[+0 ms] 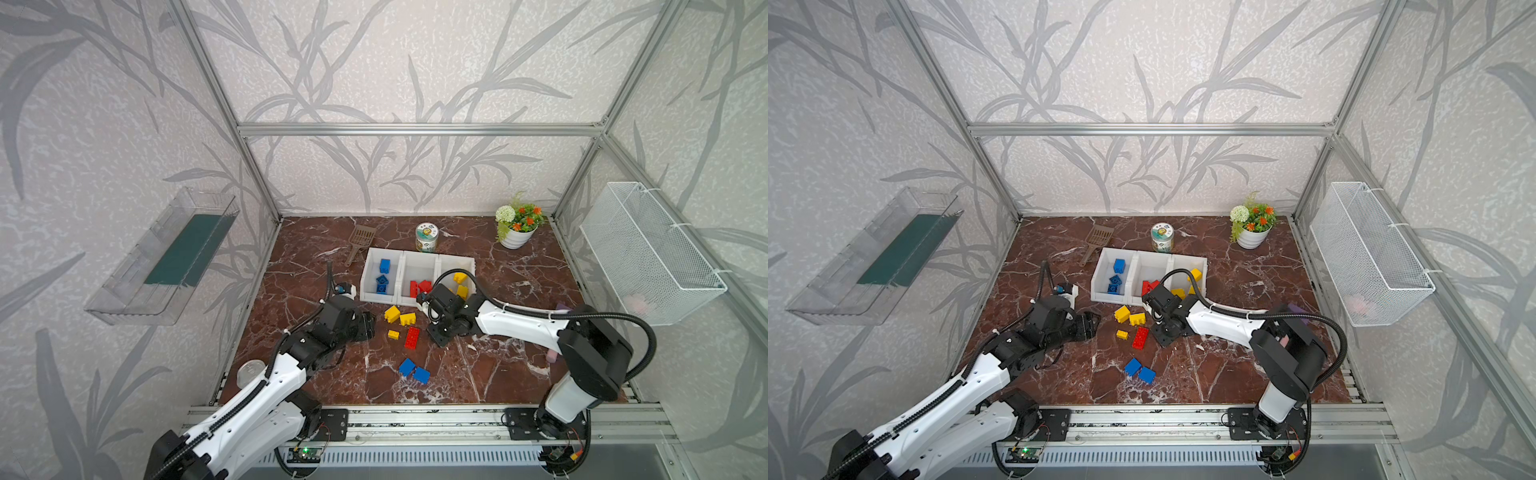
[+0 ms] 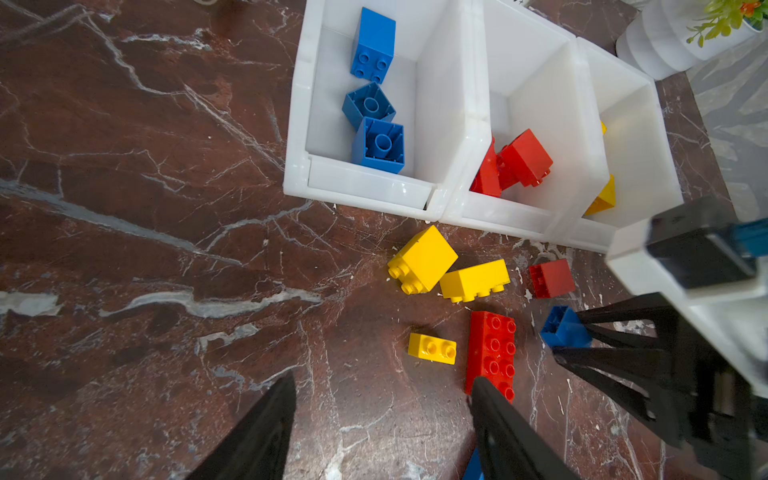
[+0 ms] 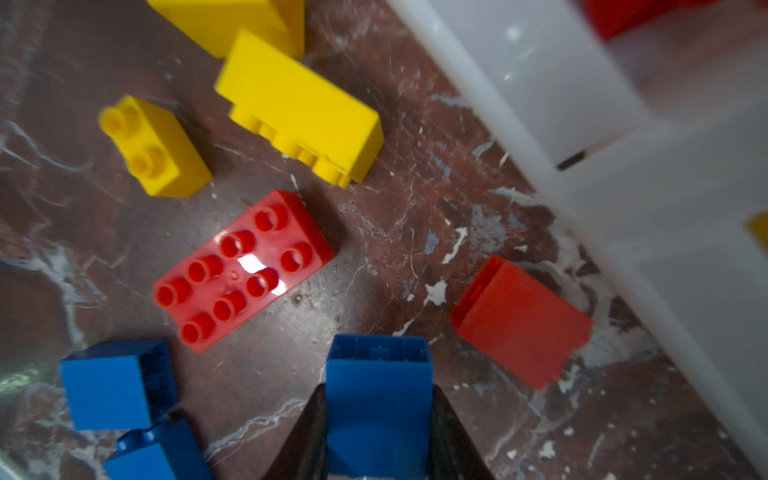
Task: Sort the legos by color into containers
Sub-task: 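Carry the blue brick with the right gripper into the blue-brick compartment, then withdraw the right gripper while the left gripper moves over the pile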
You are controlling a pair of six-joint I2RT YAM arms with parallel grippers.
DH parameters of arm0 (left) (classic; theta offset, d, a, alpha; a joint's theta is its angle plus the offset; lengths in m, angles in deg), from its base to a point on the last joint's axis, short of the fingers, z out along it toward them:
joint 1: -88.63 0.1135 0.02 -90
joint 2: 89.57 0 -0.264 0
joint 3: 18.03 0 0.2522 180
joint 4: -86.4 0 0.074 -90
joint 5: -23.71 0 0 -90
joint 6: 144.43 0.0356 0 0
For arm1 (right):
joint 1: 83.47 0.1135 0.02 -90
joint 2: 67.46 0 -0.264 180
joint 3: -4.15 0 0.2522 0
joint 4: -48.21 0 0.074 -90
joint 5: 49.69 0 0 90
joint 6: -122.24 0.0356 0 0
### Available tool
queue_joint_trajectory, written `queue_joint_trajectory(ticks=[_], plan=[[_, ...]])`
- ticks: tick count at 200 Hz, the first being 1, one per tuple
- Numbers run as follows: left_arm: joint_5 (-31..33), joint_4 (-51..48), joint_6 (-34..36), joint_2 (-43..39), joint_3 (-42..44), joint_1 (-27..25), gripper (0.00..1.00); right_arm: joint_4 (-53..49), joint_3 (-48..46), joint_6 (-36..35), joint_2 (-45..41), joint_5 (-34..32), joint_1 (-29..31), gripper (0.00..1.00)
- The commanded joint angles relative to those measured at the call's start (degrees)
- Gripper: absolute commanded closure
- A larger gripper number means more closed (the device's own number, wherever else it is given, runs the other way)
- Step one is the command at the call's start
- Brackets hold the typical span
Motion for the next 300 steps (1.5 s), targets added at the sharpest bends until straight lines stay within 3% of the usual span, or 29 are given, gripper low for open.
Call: queue_joint_trajectory(ticks=[1, 40, 109, 139, 151, 167, 184, 240, 277, 300], plan=[[1.5, 0.0, -1.3, -1.2, 1.1, 0.3, 0.31, -2.6, 5.8, -0.4, -2.7, -2.2, -0.1, 0.66], [1.8, -1.0, -2.4, -3.2, 2.0, 0.2, 0.31, -2.9, 21.5, -2.5, 4.2, -2.4, -0.1, 0.66], [2.6, -3.6, -3.7, -8.3, 3.6, 0.3, 0.31, -7.5, 51.6, -2.0, 30.0, -5.2, -0.8, 0.66], [2.5, -4.3, -4.0, -9.2, 4.1, 0.2, 0.31, -10.8, 58.6, -1.9, 36.6, -6.1, -1.0, 0.65], [2.6, -4.5, -4.0, -9.5, 4.2, 0.3, 0.31, -11.6, 59.8, -1.6, 37.5, -6.4, -1.0, 0.59], [2.6, -4.8, -4.0, -9.9, 4.3, 0.3, 0.31, -11.8, 59.7, -1.2, 37.3, -5.8, -1.1, 0.44], [2.9, -4.8, -4.1, -10.3, 4.9, 0.2, 0.31, -11.2, 58.7, -1.2, 35.6, -5.3, -1.1, 0.37], [1.2, -2.5, -4.3, -8.2, 5.3, 0.2, 0.31, -8.0, 50.9, -2.0, 23.2, -5.2, -1.1, 0.35], [-0.2, -2.0, -3.4, -6.5, 4.8, 0.2, 0.31, -1.5, 32.9, -0.1, 9.3, -6.6, -1.1, 0.34], [-1.0, -1.6, -3.0, -5.8, 4.8, 0.1, 0.31, -3.0, 22.1, 0.8, 0.8, -8.7, -1.1, 0.34]])
